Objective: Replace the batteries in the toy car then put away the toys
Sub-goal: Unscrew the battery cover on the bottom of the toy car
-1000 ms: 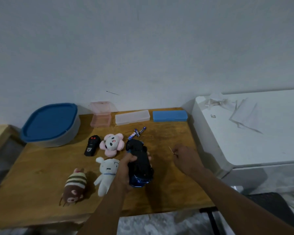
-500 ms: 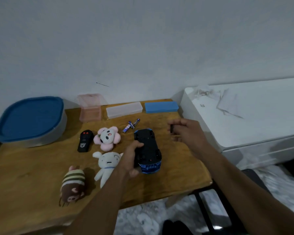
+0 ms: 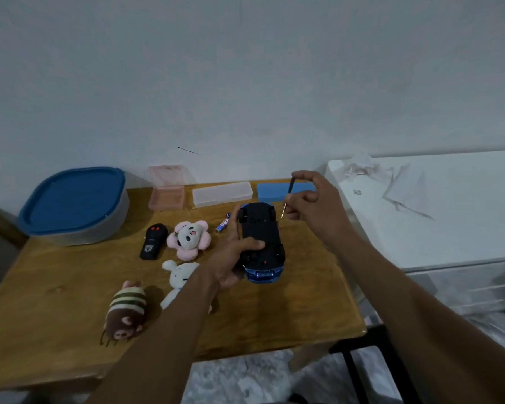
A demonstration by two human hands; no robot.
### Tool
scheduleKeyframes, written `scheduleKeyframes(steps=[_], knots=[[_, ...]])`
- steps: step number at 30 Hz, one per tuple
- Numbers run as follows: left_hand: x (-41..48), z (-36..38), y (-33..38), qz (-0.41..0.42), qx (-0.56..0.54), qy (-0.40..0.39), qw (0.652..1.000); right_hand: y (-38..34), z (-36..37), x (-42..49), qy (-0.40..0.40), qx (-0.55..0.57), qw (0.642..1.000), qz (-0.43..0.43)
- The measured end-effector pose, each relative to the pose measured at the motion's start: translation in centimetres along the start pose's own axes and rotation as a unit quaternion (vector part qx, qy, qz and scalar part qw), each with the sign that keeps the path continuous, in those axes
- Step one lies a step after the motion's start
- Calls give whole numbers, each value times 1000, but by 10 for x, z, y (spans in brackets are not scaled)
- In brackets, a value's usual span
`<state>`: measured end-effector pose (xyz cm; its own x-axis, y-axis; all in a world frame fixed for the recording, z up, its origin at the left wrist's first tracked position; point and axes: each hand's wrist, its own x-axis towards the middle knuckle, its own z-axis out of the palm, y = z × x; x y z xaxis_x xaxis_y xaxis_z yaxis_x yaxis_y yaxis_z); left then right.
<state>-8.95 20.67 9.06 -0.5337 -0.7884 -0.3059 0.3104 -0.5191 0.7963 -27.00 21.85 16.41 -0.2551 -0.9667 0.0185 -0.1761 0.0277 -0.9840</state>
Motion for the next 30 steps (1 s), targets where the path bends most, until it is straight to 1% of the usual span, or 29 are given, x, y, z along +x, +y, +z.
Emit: scheduleKeyframes(steps=[5,8,14,23,30], knots=[[1,15,3,39,31,-3,999,-6,-1,4,-42,-9,995,-88],[1,21,2,61,41,-3,997,-3,-2,5,-49,-11,992,-119],[4,29,5,74,52,-8,996,-1,-5,11,-50,6,991,-121],[8,25,8,78,62,2,995,2,-1,20,-61,-15,989,-136],[10,24,13,84,64,7,994,1,1,25,-63,-9,988,-142]])
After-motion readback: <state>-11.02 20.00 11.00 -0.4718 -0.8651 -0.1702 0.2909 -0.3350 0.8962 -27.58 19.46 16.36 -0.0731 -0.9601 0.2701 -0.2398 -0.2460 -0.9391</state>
